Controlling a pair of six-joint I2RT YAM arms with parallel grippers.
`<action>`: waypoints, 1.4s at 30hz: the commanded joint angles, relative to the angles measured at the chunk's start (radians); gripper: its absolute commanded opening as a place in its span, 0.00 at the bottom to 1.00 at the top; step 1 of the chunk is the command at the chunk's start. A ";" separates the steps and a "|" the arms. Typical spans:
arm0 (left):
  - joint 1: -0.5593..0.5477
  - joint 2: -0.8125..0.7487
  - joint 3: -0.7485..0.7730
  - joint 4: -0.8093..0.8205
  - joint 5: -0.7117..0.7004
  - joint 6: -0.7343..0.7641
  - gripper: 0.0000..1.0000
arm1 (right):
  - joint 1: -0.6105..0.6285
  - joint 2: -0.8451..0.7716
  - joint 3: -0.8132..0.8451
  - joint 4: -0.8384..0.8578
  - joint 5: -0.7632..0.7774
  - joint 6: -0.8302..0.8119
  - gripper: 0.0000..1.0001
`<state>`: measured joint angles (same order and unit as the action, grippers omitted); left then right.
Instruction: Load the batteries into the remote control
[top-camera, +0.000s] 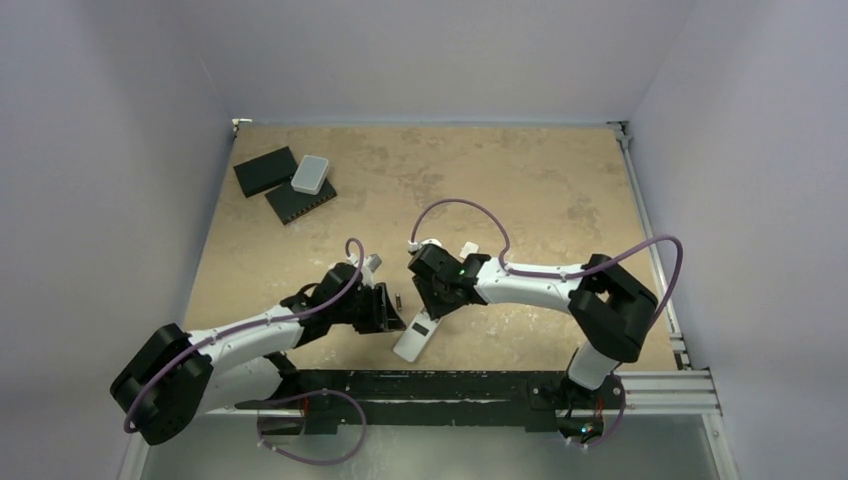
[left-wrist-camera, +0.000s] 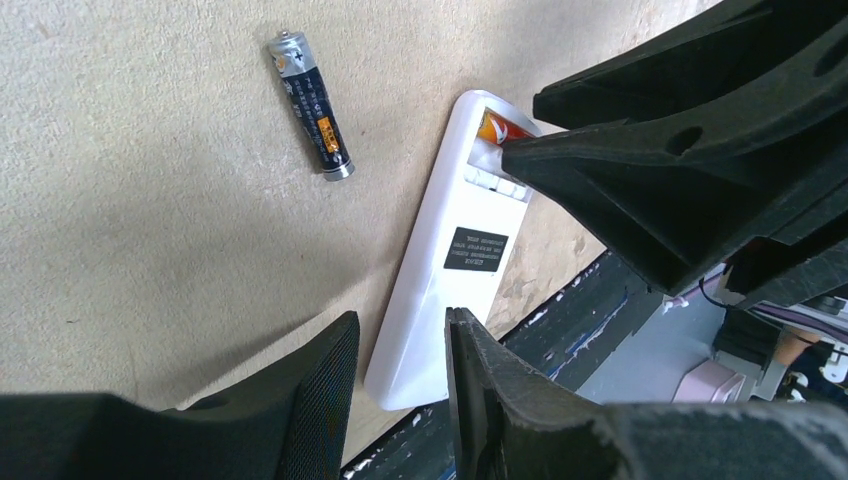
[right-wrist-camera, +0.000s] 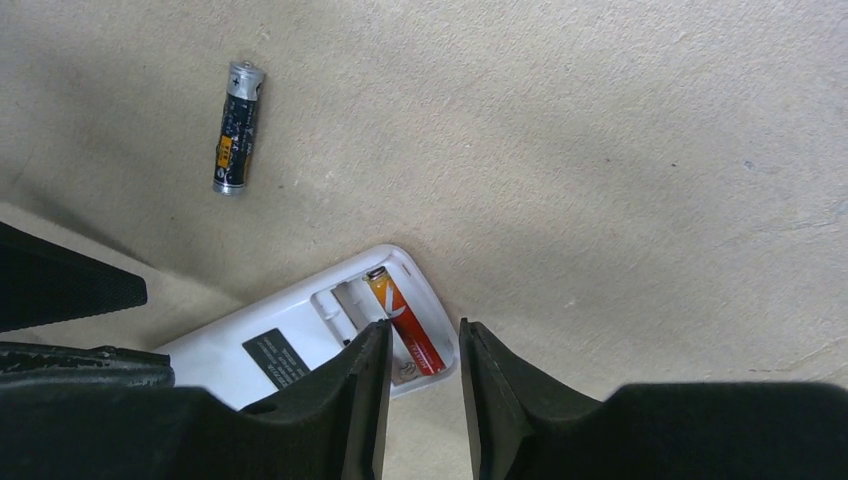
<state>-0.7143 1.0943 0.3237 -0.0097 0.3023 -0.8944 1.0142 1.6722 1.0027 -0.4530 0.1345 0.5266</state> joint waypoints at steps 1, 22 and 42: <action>-0.001 0.009 0.039 0.011 -0.008 0.025 0.37 | -0.007 -0.048 -0.014 0.024 -0.018 -0.014 0.41; -0.001 0.019 0.040 0.011 -0.001 0.026 0.37 | -0.071 -0.024 -0.047 0.095 -0.203 -0.071 0.43; -0.001 0.015 0.054 -0.047 0.002 0.043 0.37 | -0.091 -0.073 -0.114 0.132 -0.231 -0.043 0.41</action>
<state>-0.7147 1.1126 0.3279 -0.0269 0.3027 -0.8925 0.9348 1.6295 0.9161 -0.3546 -0.0551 0.4747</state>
